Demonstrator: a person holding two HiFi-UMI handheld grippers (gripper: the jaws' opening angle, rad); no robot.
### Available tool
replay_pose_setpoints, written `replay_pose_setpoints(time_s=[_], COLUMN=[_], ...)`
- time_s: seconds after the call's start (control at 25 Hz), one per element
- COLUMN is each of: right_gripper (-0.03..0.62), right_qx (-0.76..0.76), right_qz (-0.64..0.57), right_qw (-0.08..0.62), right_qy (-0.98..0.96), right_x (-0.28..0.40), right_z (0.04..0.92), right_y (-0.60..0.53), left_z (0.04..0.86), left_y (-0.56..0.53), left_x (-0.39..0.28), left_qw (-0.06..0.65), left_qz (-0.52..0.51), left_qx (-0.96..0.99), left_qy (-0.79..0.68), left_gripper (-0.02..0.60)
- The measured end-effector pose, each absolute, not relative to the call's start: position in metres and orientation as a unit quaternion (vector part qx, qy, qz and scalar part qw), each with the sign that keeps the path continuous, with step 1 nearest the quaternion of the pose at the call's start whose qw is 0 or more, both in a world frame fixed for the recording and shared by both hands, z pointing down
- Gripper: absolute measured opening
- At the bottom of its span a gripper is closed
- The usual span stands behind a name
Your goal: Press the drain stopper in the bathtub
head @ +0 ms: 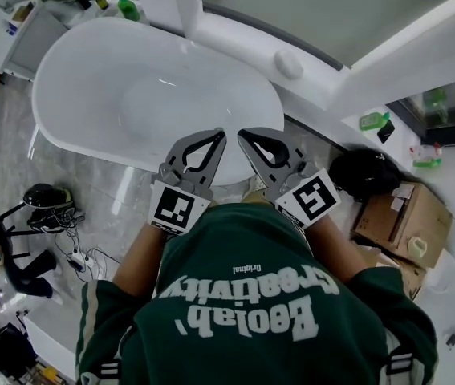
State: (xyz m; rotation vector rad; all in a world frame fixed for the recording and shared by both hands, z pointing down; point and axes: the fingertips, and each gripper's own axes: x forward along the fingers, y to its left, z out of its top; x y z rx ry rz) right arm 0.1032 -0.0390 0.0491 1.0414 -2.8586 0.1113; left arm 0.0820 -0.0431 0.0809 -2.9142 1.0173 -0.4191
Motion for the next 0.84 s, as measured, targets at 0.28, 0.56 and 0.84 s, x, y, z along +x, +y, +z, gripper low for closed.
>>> replay_pose_setpoints(time_s=[0.28,0.56,0.84], right_gripper=[0.008,0.009,0.009], right_qx=[0.338,0.336,0.330], right_qz=[0.012,0.015,0.005], right_qw=[0.052,0.060,0.063], right_qy=[-0.940,-0.940,-0.942], right_x=[0.094,0.090,0.087], right_z=[0.043,0.048,0.044], right_y=[-0.036,-0.034,-0.039], left_z=[0.073,0.068,0.065], left_y=[-0.042,-0.039,-0.047], left_x=[0.068,0.061,0.061], left_qw=[0.024,0.028,0.041], left_qz=[-0.130,-0.117,-0.121], left_qx=[-0.932,-0.930,-0.928], left_qy=[0.339,0.346,0.350], left_gripper=[0.007,0.008,0.008])
